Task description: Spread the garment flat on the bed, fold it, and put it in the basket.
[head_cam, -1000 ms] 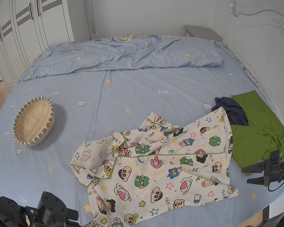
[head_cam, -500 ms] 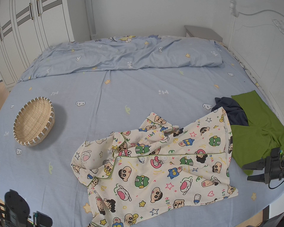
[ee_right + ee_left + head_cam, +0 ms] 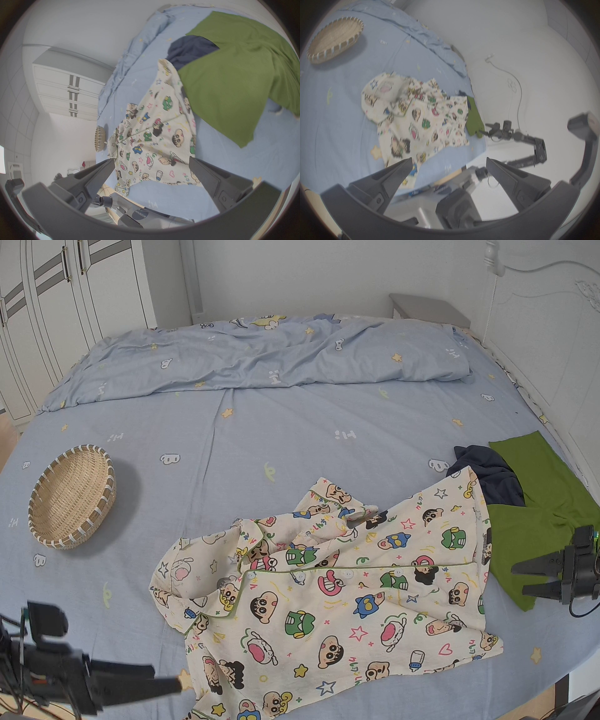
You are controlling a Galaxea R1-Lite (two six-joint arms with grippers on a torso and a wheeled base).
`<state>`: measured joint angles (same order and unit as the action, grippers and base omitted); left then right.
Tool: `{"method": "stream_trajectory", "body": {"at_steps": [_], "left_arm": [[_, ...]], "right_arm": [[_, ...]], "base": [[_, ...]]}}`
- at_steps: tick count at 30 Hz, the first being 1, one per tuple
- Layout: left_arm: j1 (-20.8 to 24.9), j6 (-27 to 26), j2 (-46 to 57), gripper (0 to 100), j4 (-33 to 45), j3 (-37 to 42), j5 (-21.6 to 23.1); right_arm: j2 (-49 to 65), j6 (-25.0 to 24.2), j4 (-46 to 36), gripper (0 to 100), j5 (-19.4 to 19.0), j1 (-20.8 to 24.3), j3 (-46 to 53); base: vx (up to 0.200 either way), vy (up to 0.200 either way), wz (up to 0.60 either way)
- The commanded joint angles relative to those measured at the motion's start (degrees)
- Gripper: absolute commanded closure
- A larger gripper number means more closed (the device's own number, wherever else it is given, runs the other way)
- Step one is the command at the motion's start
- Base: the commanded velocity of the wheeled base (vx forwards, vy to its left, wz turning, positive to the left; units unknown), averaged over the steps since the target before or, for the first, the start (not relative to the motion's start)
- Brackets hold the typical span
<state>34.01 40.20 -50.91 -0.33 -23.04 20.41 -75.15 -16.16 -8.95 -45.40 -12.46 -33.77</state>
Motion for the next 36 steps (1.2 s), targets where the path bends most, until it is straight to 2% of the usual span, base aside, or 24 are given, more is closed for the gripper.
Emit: {"method": "stream_trajectory", "body": {"at_steps": [1, 4, 9, 15, 18, 20, 25, 30, 36], "left_arm": [[-15.4, -1.1, -23.9, 0, -13.0, -13.4, 8.2], [-19.9, -1.1, -27.2, 0, -16.5, -15.7, 14.8], [-26.8, -1.1, -32.9, 0, -19.5, -21.1, 21.8], [-28.6, -1.5, -35.9, 0, -17.4, -27.8, 26.8], [-28.7, -3.6, -37.5, 0, -15.0, -27.8, 26.6], [-31.3, -11.5, -41.7, 0, -13.4, -28.9, 26.9], [-35.2, -23.1, -46.4, 0, -7.6, -30.8, 27.1], [-38.2, -24.8, -49.9, 0, -6.0, -35.5, 30.0], [-39.4, -34.1, -54.6, 0, -5.9, -35.5, 30.0]], "right_arm": [[-2.9, 0.1, 4.0, 0, 0.3, 6.7, -9.4], [-4.4, 0.0, 6.7, 0, 0.4, 7.8, -11.5], [-6.8, 0.3, 7.1, 0, 0.4, 9.4, -16.3], [-7.2, 0.6, 7.1, 0, 0.5, 11.1, -18.3], [-7.3, 0.6, 7.2, 0, 0.5, 11.3, -18.0], [-7.2, 0.6, 7.2, 0, 0.5, 11.3, -17.9], [-6.8, 0.6, 7.2, 0, 0.5, 11.5, -17.6], [-6.2, 0.6, 7.2, 0, 0.5, 11.9, -17.3], [-5.4, 0.6, 7.2, 0, 0.3, 12.1, -16.9]], "base": [[0.000, 0.000, 0.00], [0.000, 0.000, 0.00], [0.000, 0.000, 0.00], [0.000, 0.000, 0.00], [0.000, 0.000, 0.00], [0.000, 0.000, 0.00], [0.000, 0.000, 0.00], [0.000, 0.000, 0.00], [0.000, 0.000, 0.00]]}}
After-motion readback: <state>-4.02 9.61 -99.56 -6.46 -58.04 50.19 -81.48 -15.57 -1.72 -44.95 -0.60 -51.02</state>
